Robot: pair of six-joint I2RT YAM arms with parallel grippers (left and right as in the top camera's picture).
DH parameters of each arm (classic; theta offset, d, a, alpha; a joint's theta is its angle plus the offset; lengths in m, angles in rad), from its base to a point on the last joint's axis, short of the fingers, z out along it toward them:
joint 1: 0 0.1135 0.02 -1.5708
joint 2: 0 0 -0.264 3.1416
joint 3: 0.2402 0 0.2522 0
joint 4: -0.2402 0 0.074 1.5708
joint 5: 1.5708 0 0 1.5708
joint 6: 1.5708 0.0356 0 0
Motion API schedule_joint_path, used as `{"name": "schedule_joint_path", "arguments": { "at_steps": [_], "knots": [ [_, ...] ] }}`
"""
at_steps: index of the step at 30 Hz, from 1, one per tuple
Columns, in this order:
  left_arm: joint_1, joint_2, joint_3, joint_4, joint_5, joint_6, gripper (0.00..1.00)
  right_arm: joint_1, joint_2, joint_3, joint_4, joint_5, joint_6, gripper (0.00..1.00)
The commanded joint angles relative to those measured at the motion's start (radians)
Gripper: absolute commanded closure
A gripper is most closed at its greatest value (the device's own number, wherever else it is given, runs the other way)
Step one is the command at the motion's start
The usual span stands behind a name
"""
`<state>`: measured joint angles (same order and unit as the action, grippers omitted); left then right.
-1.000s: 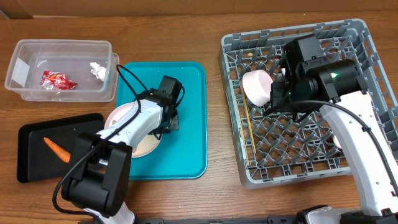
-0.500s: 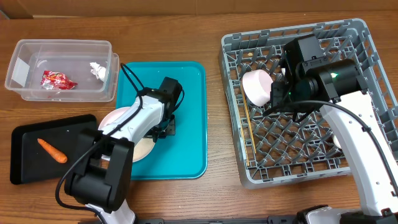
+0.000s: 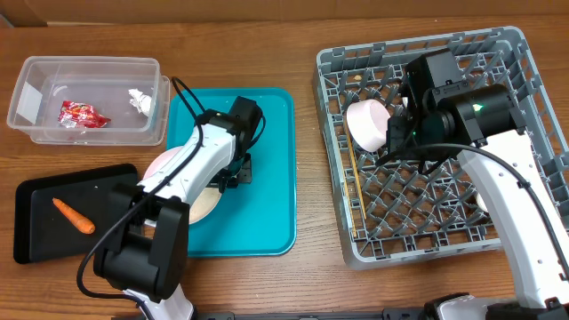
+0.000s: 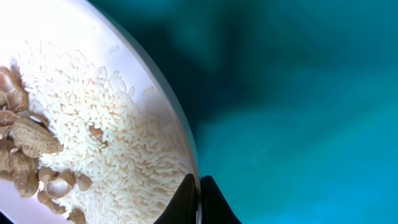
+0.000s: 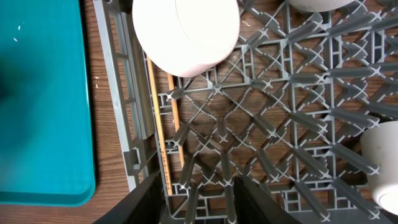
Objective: Sort waste into correct bins and load items into the dishwasher
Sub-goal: 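Lift the plate with the left gripper and carry it over the black tray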
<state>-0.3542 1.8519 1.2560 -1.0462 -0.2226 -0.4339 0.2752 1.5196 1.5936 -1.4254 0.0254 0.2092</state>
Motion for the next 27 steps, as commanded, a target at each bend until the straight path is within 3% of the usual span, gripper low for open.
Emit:
{"name": "schedule_joint_path", "arguments": {
  "at_steps": [1, 19, 27],
  "knots": [
    [-0.013, 0.012, 0.047, -0.032, -0.024, 0.0, 0.96, -0.002, 0.001, 0.009, 0.006, -0.004, -0.001, 0.59],
    [0.002, 0.007, 0.249, -0.23, -0.072, -0.027, 0.96, -0.002, 0.001, 0.009, 0.006, -0.004, -0.001, 0.59],
    [0.166, -0.142, 0.251, -0.269, -0.021, 0.0, 0.96, -0.003, 0.001, 0.009, 0.006, -0.004, -0.001, 0.59]
  ]
}}
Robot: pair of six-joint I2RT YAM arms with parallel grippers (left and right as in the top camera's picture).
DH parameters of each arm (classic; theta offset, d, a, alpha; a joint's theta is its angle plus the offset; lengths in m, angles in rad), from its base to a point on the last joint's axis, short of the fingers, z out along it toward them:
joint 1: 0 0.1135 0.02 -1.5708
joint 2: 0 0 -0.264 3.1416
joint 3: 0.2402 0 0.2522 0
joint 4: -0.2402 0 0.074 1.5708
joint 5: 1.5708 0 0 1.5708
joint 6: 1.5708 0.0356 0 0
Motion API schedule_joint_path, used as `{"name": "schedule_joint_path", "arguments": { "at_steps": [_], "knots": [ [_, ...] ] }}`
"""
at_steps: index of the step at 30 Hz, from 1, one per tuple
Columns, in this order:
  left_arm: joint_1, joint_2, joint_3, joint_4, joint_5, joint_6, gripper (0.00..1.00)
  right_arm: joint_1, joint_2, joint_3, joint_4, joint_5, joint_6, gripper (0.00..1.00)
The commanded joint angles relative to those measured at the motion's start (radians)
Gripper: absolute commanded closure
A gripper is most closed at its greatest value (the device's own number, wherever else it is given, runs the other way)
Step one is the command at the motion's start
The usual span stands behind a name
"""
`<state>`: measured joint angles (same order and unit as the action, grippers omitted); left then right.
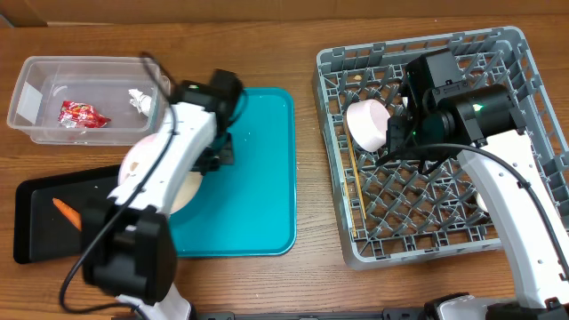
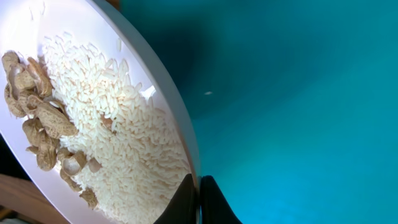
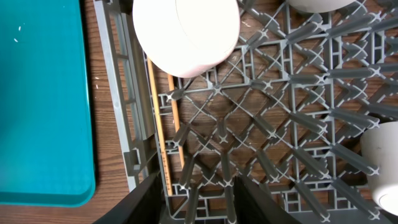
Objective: Sort waste into correct bins and load items into the dishwasher
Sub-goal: 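Lift the plate with the left gripper and carry it over the black tray, then tilt the plate to dump peanuts and rice onto the black tray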
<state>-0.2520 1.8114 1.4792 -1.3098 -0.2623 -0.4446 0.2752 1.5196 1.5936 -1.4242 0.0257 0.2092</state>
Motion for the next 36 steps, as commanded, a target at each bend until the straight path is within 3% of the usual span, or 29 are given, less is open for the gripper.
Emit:
{"name": "schedule_joint_path", "arguments": {
  "at_steps": [1, 13, 22, 28, 31, 36],
  "knots": [
    [0.105, -0.123, 0.028, -0.006, 0.057, 0.028, 0.96, -0.003, 0.001, 0.009, 0.005, -0.004, -0.001, 0.59],
    [0.484, -0.145, 0.028, 0.049, 0.351, 0.224, 0.96, -0.003, 0.001, 0.009, 0.005, -0.005, 0.0, 0.59],
    [0.606, -0.145, 0.028, 0.082, 0.554, 0.321, 0.96, -0.002, 0.001, 0.009, 0.004, -0.005, 0.0, 0.59],
    [0.662, -0.145, 0.028, 0.072, 0.584, 0.355, 0.96, -0.003, 0.001, 0.009, 0.005, -0.005, 0.0, 0.59],
    [0.721, -0.145, 0.028, 0.056, 0.774, 0.453, 0.96, -0.003, 0.001, 0.009, 0.005, -0.004, -0.001, 0.59],
    [0.788, -0.145, 0.017, 0.038, 0.884, 0.511, 0.96, -0.003, 0.001, 0.009, 0.005, -0.004, 0.0, 0.59]
  ]
}}
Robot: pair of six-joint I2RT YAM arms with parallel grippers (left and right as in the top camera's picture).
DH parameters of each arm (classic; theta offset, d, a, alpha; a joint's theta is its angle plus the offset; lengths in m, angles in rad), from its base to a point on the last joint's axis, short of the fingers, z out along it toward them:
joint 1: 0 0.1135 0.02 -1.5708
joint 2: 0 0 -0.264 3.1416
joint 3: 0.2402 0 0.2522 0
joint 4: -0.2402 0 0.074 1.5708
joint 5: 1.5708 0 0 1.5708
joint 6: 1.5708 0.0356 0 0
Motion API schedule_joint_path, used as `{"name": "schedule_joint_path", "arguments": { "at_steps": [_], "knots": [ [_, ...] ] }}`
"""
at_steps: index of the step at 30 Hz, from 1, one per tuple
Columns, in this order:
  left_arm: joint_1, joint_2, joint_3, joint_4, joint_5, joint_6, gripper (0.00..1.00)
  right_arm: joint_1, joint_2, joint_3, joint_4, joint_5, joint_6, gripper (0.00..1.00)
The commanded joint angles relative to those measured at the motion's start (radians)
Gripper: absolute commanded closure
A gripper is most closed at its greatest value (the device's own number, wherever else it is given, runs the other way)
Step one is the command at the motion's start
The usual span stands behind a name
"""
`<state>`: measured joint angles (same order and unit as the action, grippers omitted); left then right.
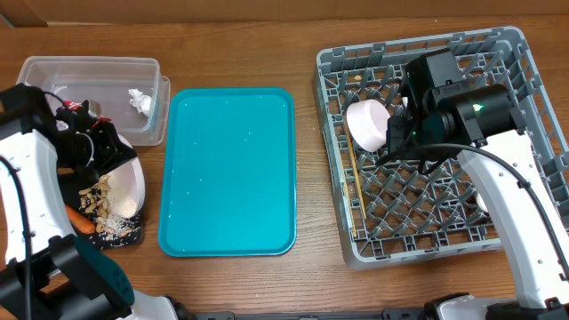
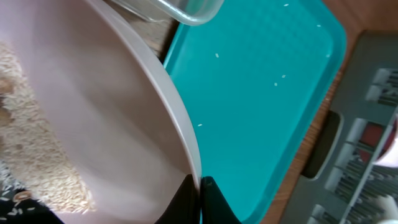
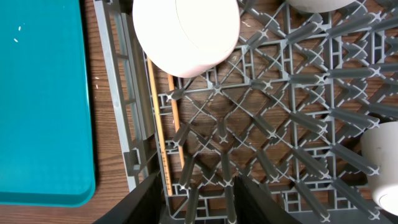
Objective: Sort waste into correct bins and load items into the dishwasher
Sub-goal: 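Tilt the plate to dump peanuts and rice onto the black tray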
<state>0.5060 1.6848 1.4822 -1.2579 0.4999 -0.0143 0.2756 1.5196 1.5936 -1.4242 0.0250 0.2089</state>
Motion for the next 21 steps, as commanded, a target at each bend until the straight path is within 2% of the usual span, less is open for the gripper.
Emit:
{"name": "schedule_joint_path", "arguments": {
  "at_steps": [1, 4, 6, 16, 17, 18, 20, 21],
  "knots": [
    [0.039, -0.018, 0.006, -0.017, 0.13, 0.082, 0.96, -0.003, 0.001, 0.009, 0.005, -0.003, 0.0, 0.59],
    [0.071, -0.018, 0.0, -0.05, 0.148, 0.104, 0.96, -0.003, 0.001, 0.009, 0.004, 0.0, 0.0, 0.59],
    [0.109, -0.018, -0.001, -0.089, 0.278, 0.214, 0.96, -0.003, 0.001, 0.009, 0.005, 0.0, 0.0, 0.59],
    [0.158, -0.018, -0.001, -0.13, 0.359, 0.245, 0.96, -0.003, 0.001, 0.009, 0.005, -0.001, 0.0, 0.59],
    [0.158, -0.019, -0.001, -0.094, 0.327, 0.251, 0.96, -0.003, 0.001, 0.009, 0.004, 0.0, 0.0, 0.59],
    [0.159, -0.016, -0.001, -0.098, 0.305, 0.164, 0.96, -0.003, 0.001, 0.009, 0.005, 0.0, 0.0, 0.59],
    [0.169, -0.019, -0.001, -0.101, 0.338, 0.223, 0.96, -0.003, 0.001, 0.009, 0.003, 0.0, 0.0, 0.59],
    [0.175, -0.018, -0.001, -0.092, 0.326, 0.175, 0.96, -0.003, 0.001, 0.01, 0.002, 0.0, 0.0, 0.59]
  ]
}}
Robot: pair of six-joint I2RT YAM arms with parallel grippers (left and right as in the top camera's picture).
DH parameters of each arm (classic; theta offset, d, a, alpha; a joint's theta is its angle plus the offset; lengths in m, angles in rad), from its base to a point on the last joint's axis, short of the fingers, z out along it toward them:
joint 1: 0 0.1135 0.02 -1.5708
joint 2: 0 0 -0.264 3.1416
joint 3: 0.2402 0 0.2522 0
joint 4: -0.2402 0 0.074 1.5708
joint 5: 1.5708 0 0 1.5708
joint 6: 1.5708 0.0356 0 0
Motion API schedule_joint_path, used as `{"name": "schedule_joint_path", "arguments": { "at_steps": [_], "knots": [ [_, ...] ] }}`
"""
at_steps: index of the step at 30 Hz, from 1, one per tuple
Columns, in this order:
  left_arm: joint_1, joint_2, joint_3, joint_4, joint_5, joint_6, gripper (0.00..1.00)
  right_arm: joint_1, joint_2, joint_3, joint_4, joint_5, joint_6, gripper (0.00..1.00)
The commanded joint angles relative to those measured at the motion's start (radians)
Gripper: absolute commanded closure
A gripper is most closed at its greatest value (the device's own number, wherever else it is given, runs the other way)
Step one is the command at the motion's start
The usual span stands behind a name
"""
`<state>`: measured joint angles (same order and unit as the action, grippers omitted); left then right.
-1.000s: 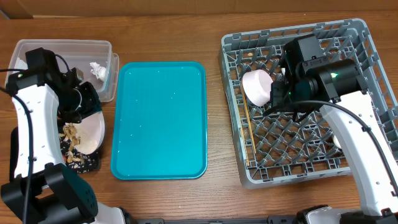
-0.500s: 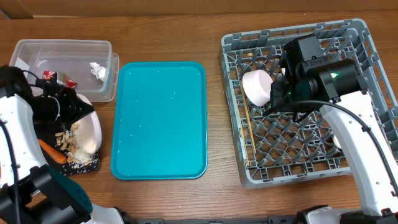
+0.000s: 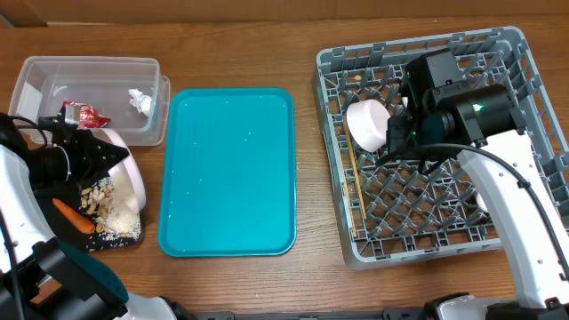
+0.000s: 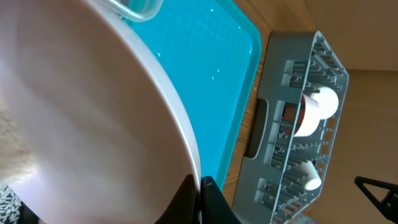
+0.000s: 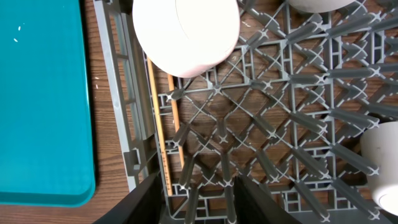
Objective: Sort waste into correct bins and load items into the dishwasher
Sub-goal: 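Tilt the plate to dump peanuts and rice onto the black tray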
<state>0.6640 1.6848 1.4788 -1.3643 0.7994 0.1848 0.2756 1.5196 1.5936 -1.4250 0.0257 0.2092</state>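
My left gripper (image 4: 199, 186) is shut on the rim of a white plate (image 4: 87, 112), and only a trace of rice shows at the plate's left edge. Overhead, the plate (image 3: 130, 176) is held tilted steeply over the black tray (image 3: 36, 191) by the left gripper (image 3: 111, 156). A heap of rice and peanuts (image 3: 105, 212) lies on that tray beside a carrot (image 3: 73, 216). Over the grey dish rack (image 3: 533, 116) my right gripper (image 5: 196, 199) hangs open and holds nothing.
A clear bin (image 3: 36, 76) at the back left holds a red wrapper (image 3: 84, 114) and crumpled paper (image 3: 138, 98). The teal tray (image 3: 229, 169) carries only stray rice grains. In the rack are a white cup (image 5: 186, 31), chopsticks (image 5: 160, 130) and another cup (image 5: 382, 165).
The plate is tipped more steeply over the black tray and its face is nearly bare of rice. The food heap on the tray is larger. The right arm has not moved.
My left gripper first held the plate of rice and peanuts by its rim on the teal tray. Then the plate was at the tray's left edge, then tilted over the black tray with food spilling out. Now the plate is nearly bare. The right gripper stayed open over the rack.
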Motion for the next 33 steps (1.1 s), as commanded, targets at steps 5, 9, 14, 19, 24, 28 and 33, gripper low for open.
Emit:
{"name": "schedule_joint_path", "arguments": {
  "at_steps": [5, 9, 14, 19, 24, 28, 33],
  "knots": [
    [0.044, -0.014, 0.002, -0.005, 0.088, 0.011, 0.96, -0.003, 0.001, 0.009, 0.005, -0.001, 0.0, 0.59],
    [0.047, -0.017, 0.002, 0.008, 0.092, 0.052, 0.96, -0.003, 0.001, 0.01, 0.005, -0.001, 0.0, 0.59],
    [0.059, -0.013, 0.002, -0.032, 0.177, 0.082, 0.96, -0.003, 0.001, 0.009, 0.002, -0.001, 0.0, 0.59],
    [0.08, -0.003, 0.002, -0.015, 0.105, 0.035, 0.96, -0.003, 0.001, 0.009, 0.003, -0.001, 0.0, 0.59],
    [0.084, -0.01, 0.002, -0.042, 0.146, 0.106, 0.96, -0.003, 0.001, 0.009, 0.009, -0.001, 0.0, 0.59],
    [0.084, -0.011, 0.002, -0.031, 0.115, 0.064, 0.96, -0.003, 0.001, 0.009, 0.006, -0.001, 0.0, 0.59],
    [0.08, -0.01, 0.002, -0.024, 0.093, 0.055, 0.96, -0.003, 0.001, 0.009, 0.008, -0.001, 0.0, 0.59]
  ]
}}
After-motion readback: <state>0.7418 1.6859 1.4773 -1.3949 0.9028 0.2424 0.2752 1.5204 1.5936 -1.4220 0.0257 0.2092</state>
